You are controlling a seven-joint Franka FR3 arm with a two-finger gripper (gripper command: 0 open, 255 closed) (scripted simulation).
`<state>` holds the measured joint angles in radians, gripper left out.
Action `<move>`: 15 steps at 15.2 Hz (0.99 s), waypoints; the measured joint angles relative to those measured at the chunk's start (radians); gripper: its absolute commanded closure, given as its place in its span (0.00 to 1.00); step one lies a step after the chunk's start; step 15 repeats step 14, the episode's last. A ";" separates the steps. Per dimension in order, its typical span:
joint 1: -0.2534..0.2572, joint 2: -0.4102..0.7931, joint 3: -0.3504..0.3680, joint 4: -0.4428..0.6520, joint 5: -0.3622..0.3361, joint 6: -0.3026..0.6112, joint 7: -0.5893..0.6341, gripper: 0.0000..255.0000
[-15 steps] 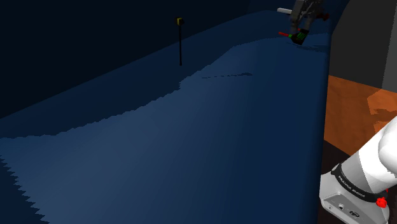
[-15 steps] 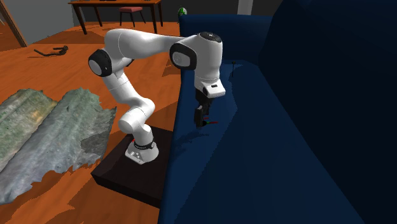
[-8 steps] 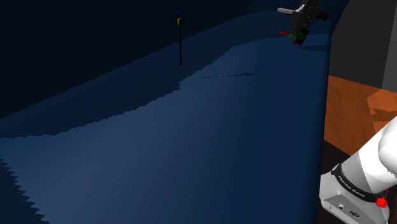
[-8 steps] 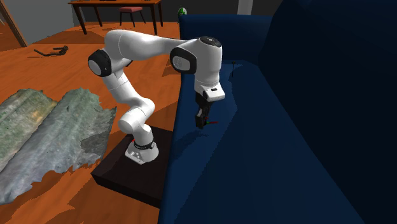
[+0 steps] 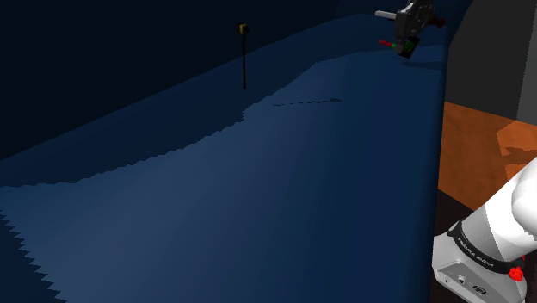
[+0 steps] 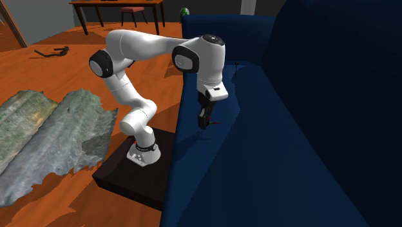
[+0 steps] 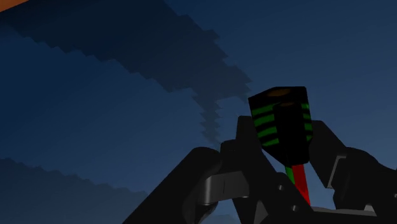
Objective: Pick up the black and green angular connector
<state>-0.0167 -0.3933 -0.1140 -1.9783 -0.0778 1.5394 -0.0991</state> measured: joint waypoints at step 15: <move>0.003 0.061 0.002 0.243 0.006 -0.182 -0.011 1.00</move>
